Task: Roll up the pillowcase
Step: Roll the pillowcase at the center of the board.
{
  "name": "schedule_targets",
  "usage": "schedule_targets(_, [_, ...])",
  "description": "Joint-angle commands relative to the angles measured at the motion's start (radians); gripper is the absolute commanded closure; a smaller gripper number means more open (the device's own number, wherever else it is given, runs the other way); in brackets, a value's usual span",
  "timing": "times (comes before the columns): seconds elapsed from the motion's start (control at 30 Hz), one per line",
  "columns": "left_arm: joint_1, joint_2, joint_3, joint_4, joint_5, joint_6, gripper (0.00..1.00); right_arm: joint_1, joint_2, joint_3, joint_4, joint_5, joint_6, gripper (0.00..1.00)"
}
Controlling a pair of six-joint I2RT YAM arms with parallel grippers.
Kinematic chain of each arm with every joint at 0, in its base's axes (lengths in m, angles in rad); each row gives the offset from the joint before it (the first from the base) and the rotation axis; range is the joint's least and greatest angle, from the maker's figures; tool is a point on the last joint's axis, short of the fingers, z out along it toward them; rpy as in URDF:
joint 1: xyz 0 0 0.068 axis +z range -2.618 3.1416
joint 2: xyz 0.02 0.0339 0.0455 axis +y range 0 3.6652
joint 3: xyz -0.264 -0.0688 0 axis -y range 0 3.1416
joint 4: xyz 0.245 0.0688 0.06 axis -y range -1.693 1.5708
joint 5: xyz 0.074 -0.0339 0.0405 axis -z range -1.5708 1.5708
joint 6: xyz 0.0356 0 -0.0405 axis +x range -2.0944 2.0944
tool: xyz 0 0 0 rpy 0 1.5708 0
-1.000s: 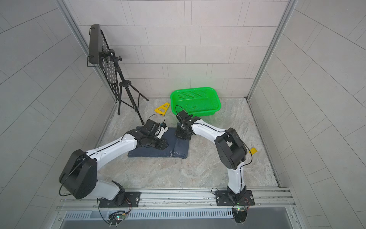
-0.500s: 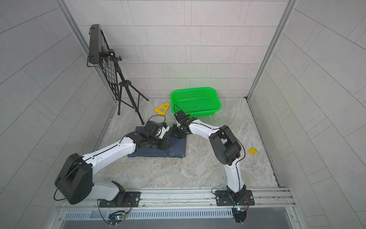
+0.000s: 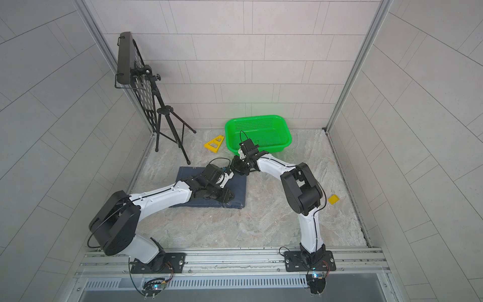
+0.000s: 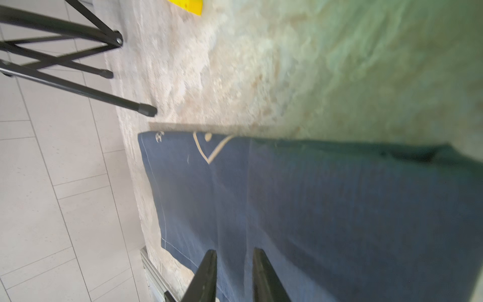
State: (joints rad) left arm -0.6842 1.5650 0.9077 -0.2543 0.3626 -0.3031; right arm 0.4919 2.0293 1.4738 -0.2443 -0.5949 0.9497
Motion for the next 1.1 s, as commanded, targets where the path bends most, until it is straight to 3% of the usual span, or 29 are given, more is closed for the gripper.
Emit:
schedule_targets(0.0, [-0.002,0.031,-0.012,-0.017,-0.035,0.055,0.56,-0.018,0.042,0.001,0.022,0.015,-0.028,0.74])
schedule_targets(0.53, [0.0,0.083,-0.015,-0.022,-0.047,0.076,0.55,-0.073,0.056,-0.114,-0.026,0.21,-0.23,0.77])
schedule_targets(0.77, [0.001,0.146,-0.011,-0.024,-0.081,0.108,0.55,-0.083,0.015,-0.138,0.002,0.212,-0.252,0.77])
schedule_targets(0.9, [0.004,0.17,0.0,-0.029,-0.085,0.119,0.55,-0.097,-0.072,-0.149,0.007,0.211,-0.269,0.73])
schedule_targets(1.07, [0.005,0.143,0.056,-0.087,-0.069,0.129,0.55,-0.118,-0.208,-0.235,0.006,0.156,-0.284,0.61])
